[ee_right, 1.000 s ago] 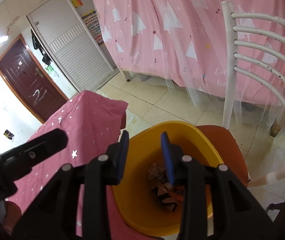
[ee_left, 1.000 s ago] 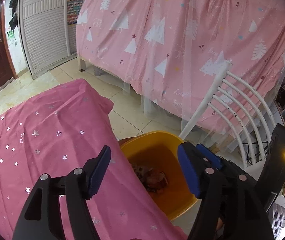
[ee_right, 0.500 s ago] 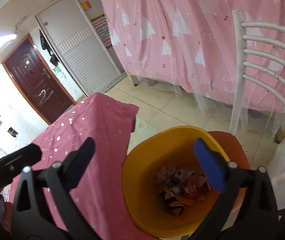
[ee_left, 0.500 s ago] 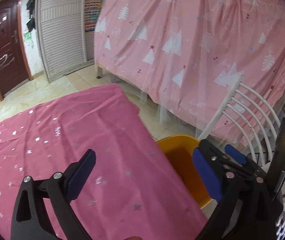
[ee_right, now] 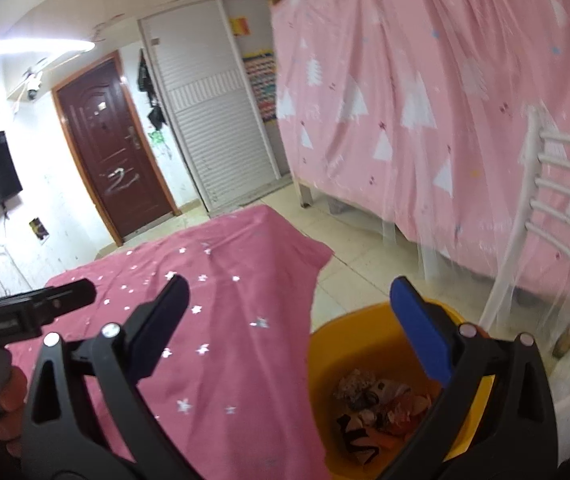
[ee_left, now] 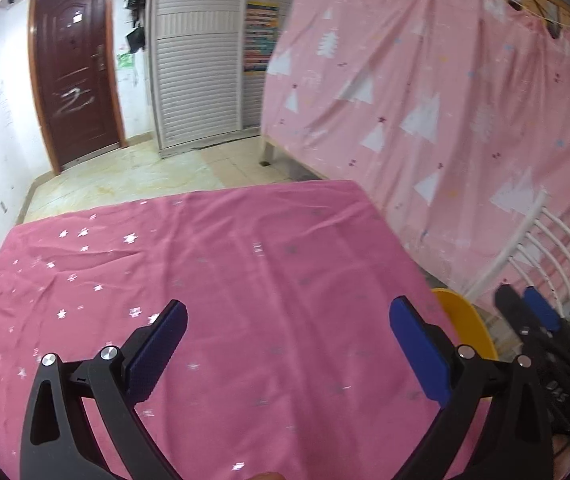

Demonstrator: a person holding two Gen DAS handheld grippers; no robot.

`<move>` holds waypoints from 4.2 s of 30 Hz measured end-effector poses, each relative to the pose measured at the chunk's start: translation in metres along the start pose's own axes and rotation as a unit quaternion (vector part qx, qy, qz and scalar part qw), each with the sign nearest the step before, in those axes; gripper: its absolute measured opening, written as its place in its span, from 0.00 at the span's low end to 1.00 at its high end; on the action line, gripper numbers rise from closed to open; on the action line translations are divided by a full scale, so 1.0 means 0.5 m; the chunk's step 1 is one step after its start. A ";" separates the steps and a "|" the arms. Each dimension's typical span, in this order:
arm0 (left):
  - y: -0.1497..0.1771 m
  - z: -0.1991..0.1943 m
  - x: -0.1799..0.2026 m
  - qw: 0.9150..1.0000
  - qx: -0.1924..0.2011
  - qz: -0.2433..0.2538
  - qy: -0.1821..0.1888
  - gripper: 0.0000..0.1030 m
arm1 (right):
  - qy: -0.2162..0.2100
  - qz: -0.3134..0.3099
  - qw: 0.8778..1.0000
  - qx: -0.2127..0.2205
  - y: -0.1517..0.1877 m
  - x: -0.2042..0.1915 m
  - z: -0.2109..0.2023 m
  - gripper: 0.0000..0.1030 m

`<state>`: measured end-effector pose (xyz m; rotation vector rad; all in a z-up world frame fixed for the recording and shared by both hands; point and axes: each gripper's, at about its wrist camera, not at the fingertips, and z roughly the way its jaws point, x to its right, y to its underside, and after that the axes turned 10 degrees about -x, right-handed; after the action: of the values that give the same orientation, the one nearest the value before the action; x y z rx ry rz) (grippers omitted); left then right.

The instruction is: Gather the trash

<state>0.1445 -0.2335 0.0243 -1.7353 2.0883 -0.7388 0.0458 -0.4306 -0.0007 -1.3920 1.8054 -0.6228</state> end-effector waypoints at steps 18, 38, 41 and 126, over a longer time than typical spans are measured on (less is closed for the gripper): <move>0.074 -0.066 -0.170 0.995 0.049 -0.042 -0.077 0.92 | -0.074 -0.065 0.995 0.011 0.019 -0.160 -0.018 0.94; 0.113 -0.054 -0.297 0.992 0.043 -0.081 -0.092 0.92 | -0.092 -0.128 0.988 -0.009 0.070 -0.278 -0.006 0.94; 0.114 -0.047 -0.305 0.992 0.039 -0.083 -0.090 0.92 | -0.086 -0.131 0.988 -0.009 0.072 -0.282 -0.003 0.94; 0.120 -0.041 -0.312 0.992 0.032 -0.091 -0.080 0.92 | -0.072 -0.176 0.981 -0.032 0.098 -0.332 0.013 0.94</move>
<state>0.1172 -0.0699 -0.0057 -1.9000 1.8004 -0.6839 0.0420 -0.2576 0.0030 -1.7731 1.4898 -0.6284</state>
